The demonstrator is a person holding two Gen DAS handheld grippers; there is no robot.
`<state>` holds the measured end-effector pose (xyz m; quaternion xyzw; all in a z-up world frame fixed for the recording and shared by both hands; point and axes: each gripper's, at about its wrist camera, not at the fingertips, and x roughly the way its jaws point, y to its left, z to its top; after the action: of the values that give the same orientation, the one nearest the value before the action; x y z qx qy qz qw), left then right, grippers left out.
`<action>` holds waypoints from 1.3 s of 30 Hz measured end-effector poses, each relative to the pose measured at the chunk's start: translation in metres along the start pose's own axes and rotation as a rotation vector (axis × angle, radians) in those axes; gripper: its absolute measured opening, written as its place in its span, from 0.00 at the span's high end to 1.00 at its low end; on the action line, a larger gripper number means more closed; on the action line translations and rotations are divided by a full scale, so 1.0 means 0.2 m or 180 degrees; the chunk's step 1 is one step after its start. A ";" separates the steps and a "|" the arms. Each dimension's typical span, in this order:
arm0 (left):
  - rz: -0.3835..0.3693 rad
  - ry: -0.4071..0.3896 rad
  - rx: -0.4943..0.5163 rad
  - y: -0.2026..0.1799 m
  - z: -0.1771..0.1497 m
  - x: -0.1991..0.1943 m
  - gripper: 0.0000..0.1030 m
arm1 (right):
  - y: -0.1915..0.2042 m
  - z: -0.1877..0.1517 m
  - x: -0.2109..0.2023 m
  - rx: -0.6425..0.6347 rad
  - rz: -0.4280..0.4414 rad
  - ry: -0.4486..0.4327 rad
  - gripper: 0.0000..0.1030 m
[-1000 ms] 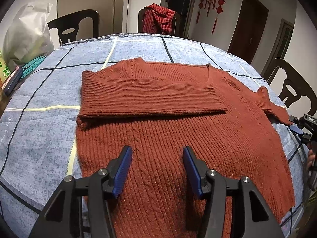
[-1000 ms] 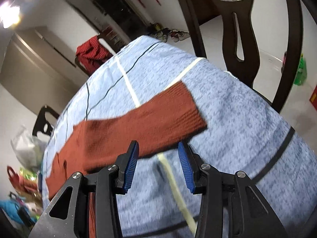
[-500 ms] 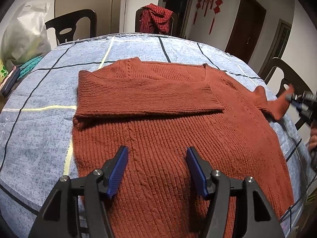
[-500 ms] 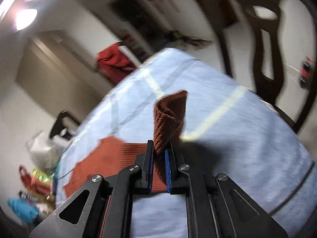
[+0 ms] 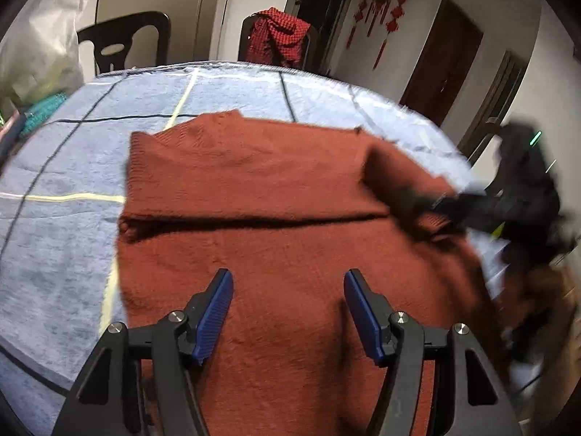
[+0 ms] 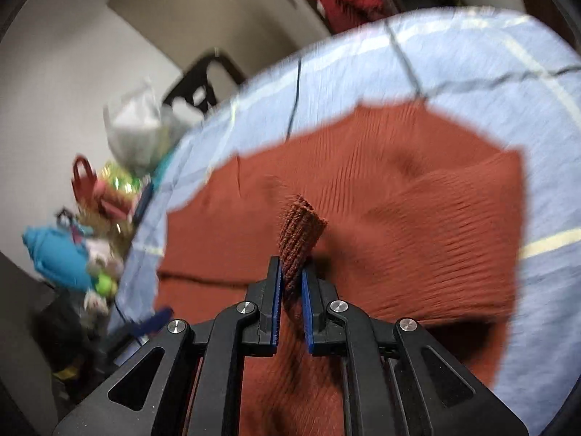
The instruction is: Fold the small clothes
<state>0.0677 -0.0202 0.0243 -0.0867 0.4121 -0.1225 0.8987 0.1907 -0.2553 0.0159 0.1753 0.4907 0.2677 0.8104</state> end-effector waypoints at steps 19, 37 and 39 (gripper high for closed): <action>-0.0508 0.0351 0.0360 -0.25 0.28 0.39 0.66 | -0.15 -0.22 -0.35 -0.0133 -0.0185 -0.0290 0.58; -0.0601 0.0165 0.0275 -0.15 0.41 0.39 0.94 | -0.23 -0.17 -0.36 -0.0117 -0.0406 -0.0371 0.58; -0.0522 0.0237 0.0218 -0.12 0.39 0.41 0.93 | -0.20 -0.17 -0.39 -0.0216 -0.0437 -0.0405 0.58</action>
<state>0.1760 -0.0622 0.0215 -0.0848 0.4323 -0.2128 0.8721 0.1418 -0.3330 0.0326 0.1304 0.4397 0.2163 0.8619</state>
